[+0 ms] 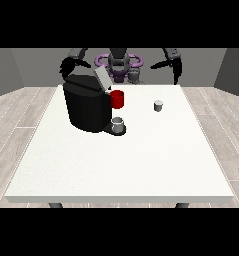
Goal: Insert the coffee pod into the coffee machine and close the lid
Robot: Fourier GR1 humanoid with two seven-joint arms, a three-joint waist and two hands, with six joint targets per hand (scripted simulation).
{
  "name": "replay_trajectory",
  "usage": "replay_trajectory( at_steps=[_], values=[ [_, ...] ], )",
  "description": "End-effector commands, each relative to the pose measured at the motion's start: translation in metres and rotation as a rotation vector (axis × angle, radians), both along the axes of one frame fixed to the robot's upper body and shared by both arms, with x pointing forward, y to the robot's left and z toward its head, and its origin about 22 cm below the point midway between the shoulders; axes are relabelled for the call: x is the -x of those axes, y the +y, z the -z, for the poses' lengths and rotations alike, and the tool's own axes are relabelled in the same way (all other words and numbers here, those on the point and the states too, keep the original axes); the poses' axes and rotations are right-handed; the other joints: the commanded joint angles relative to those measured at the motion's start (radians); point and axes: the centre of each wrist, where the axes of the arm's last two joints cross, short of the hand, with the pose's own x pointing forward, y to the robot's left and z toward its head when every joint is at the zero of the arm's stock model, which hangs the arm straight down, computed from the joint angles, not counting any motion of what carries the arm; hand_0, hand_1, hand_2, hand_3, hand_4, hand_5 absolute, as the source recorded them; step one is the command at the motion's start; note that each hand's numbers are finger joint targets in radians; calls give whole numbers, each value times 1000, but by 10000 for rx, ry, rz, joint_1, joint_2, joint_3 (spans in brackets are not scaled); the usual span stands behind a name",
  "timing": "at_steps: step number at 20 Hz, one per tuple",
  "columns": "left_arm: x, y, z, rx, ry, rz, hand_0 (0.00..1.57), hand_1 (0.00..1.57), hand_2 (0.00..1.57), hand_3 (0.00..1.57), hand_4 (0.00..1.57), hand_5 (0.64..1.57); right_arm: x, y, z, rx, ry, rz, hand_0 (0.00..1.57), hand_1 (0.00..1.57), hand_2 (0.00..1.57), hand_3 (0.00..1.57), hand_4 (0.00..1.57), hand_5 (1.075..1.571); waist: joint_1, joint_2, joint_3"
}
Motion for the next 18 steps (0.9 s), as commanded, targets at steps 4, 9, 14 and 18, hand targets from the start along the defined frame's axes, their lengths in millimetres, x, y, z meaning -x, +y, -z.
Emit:
replay_trajectory(
  at_steps=[4, 9, 14, 18],
  values=[
    [-30, 18, 7, -784, 643, -513, 0, 0, 0, 0, 0, 1571, -8, 19, -15, 101, -362, -875, 0, 0, 0, 0, 283, 1571, -655, 615, -7],
    [-47, 15, 8, -1066, 1523, -628, 0, 0, 0, 0, 0, 1571, -27, 23, -25, 100, -182, -487, 0, 0, 0, 0, 337, 1571, -418, 821, -4],
    [-52, 28, 19, -1665, 1759, -542, 0, 0, 0, 0, 0, 1571, -34, 37, -23, 196, -22, -239, 0, 0, 0, 0, 372, 1571, -287, 1089, -4],
    [-59, -5, 27, -2440, 1988, -18, 0, 0, 0, 0, 0, 1571, -44, 20, -12, 316, 428, 74, 0, 0, 0, 0, 407, 1571, -105, 983, -1]
  ],
)
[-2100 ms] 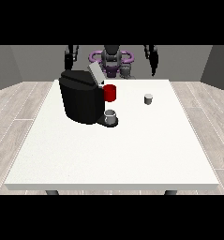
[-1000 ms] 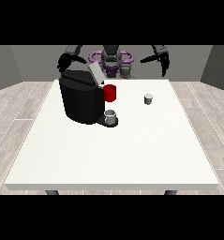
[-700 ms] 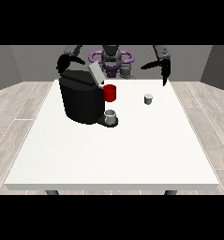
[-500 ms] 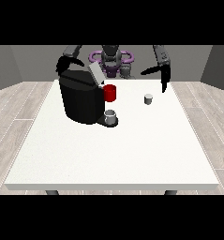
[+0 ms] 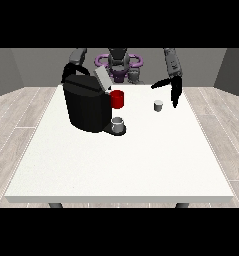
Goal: Insert the coffee pod into the coffee machine and close the lid
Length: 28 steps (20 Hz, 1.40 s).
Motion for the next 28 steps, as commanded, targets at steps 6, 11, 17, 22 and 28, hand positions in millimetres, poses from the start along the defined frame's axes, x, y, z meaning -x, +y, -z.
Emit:
replay_trajectory(
  at_steps=[6, 11, 17, 22, 28],
  values=[
    [-7, -14, 18, -1334, 830, 392, 223, 223, 529, 222, 0, 1571, 6, -2, 38, 16, 623, 277, 0, 0, 0, 0, 410, 1571, 156, -302, 3],
    [-21, -10, 11, -1881, 1243, 179, 758, 758, 820, 513, 0, 1571, -12, 1, 18, 127, 816, 375, 0, 0, 0, 0, 393, 1571, 97, -349, 1],
    [3, 15, 40, -3258, 1314, 540, 568, 568, 698, 414, 0, 1571, 7, -4, 32, 168, 785, 51, 0, 0, 0, 0, 434, 1571, -198, -123, 1],
    [-19, -10, 36, -3900, 529, 236, 673, 673, 809, 551, 0, 1571, -20, 17, -7, 127, 569, 51, 0, 0, 0, 0, 487, 1571, -329, 95, -3],
    [-19, 0, 37, -4212, -415, -345, 837, 837, 974, 737, 391, 1571, -7, -3, 17, 25, 349, -109, 0, 0, 0, 0, 492, 1571, -395, 256, -2]
  ],
)
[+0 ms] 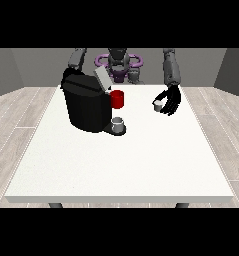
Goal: Insert the coffee pod into the coffee machine and close the lid
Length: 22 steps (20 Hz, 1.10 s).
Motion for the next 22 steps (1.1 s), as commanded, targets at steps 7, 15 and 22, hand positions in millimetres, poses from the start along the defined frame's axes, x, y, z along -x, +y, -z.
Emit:
replay_trajectory(
  at_steps=[7, 15, 22],
  values=[
    [7, -1, 21, -1474, 89, 68, 899, 899, 1011, 776, 309, 1571, 3, 2, -11, -165, 41, -272, 0, 0, 0, 0, 426, 1571, -403, 6, -15],
    [-23, -2, -19, -1061, -398, 1297, 1424, 1424, 1457, 1423, 564, 1571, -9, 2, -6, -400, 396, 318, 0, 0, 0, 0, 442, 1571, 103, -253, -12],
    [-51, -41, -59, -920, -1119, 2660, 1323, 1323, 1383, 1352, 581, 1571, -4, -10, 30, -477, 672, 428, 0, 0, 0, 0, 468, 1571, 353, -594, -7]
  ],
)
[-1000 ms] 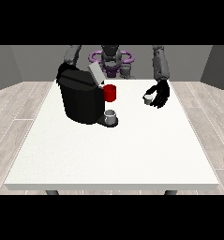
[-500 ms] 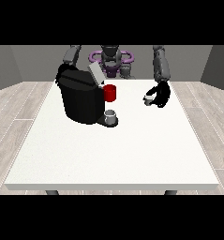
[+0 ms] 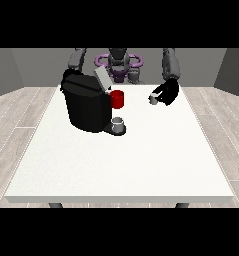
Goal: Insert the coffee pod into the coffee machine and close the lid
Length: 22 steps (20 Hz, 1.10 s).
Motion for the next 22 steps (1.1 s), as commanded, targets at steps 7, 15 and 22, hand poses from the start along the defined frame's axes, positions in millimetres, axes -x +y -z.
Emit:
replay_trajectory(
  at_steps=[7, 15, 22],
  values=[
    [-35, -14, -82, -52, -442, 1087, 1255, 1255, 1332, 1288, 556, 1571, -6, -8, 2, 16, 303, -446, 0, 0, 0, 0, 497, 1571, -185, -428, -2],
    [-52, -23, -124, 310, -1048, 172, 1253, 1253, 1328, 1281, 537, 1571, -5, 13, -6, -124, -735, -956, 0, 0, 0, 0, 504, 1571, -1079, 42, -3],
    [-65, -34, -171, 555, -1901, -179, 1211, 1211, 1253, 1199, 507, 1571, -16, 39, -33, 103, -909, -1019, 0, 0, 0, 0, 506, 1571, -1495, 415, -4]
  ],
)
